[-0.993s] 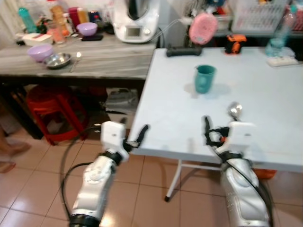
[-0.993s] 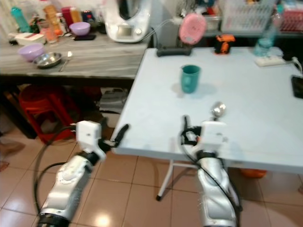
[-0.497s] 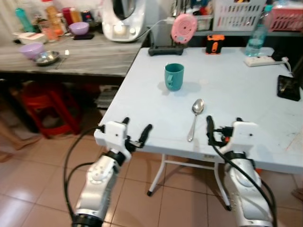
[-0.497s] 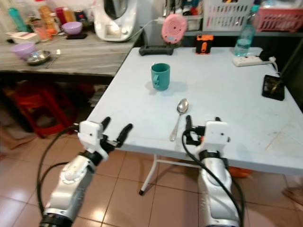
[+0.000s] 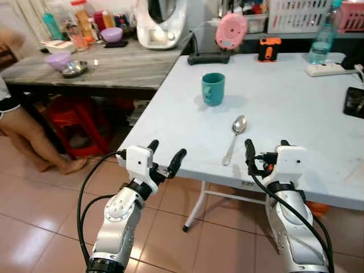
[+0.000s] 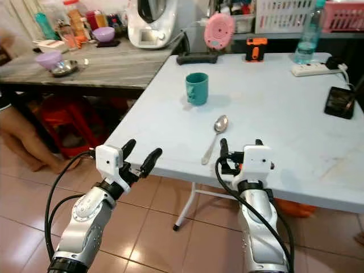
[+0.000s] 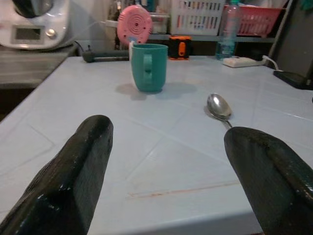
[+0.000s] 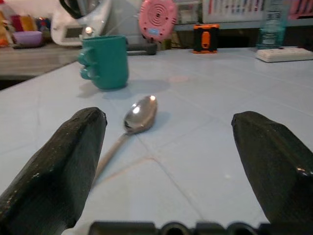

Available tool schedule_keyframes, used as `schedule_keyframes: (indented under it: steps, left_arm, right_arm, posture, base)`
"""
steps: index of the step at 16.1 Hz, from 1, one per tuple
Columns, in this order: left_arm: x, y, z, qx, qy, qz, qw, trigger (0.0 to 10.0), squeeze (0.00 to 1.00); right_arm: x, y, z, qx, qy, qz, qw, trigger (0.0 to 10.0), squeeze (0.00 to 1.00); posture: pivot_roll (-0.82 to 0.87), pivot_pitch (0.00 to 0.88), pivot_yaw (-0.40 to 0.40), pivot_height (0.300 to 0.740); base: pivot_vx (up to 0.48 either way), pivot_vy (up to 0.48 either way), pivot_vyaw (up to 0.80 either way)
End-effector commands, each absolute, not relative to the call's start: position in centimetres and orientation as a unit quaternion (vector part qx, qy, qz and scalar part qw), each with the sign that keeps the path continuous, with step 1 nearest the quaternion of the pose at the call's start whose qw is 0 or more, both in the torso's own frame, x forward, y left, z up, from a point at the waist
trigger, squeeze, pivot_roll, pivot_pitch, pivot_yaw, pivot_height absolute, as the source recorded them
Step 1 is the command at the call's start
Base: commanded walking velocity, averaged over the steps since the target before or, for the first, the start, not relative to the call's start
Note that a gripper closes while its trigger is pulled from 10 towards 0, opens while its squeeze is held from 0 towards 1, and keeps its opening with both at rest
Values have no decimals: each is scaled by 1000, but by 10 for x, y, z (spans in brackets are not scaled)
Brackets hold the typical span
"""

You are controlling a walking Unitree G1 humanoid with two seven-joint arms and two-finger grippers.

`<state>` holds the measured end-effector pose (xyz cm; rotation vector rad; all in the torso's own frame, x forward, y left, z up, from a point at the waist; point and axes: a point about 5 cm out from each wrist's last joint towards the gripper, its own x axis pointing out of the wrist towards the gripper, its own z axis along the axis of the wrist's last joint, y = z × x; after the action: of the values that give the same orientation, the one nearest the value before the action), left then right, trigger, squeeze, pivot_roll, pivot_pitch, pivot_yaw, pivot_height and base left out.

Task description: Setting the table

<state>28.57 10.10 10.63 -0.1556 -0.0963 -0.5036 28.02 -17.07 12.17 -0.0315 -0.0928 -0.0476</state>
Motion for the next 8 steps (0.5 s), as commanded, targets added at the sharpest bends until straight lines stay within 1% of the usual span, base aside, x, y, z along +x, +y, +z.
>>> schedule_keyframes:
  steps: [1, 8]
  left_arm:
    - [286, 107, 108, -72, -52, -246, 965, 10000, 0]
    - [284, 103, 107, -76, -49, -256, 962, 10000, 0]
  right_arm:
    - [282, -165, 124, -10, -50, -18, 999, 10000, 0]
    - [281, -166, 123, -6, -48, -21, 999, 10000, 0]
  posture:
    - [-118, 11, 96, 740]
    - [-123, 18, 97, 740]
  base:
    - [285, 0, 0]
    - [295, 0, 0]
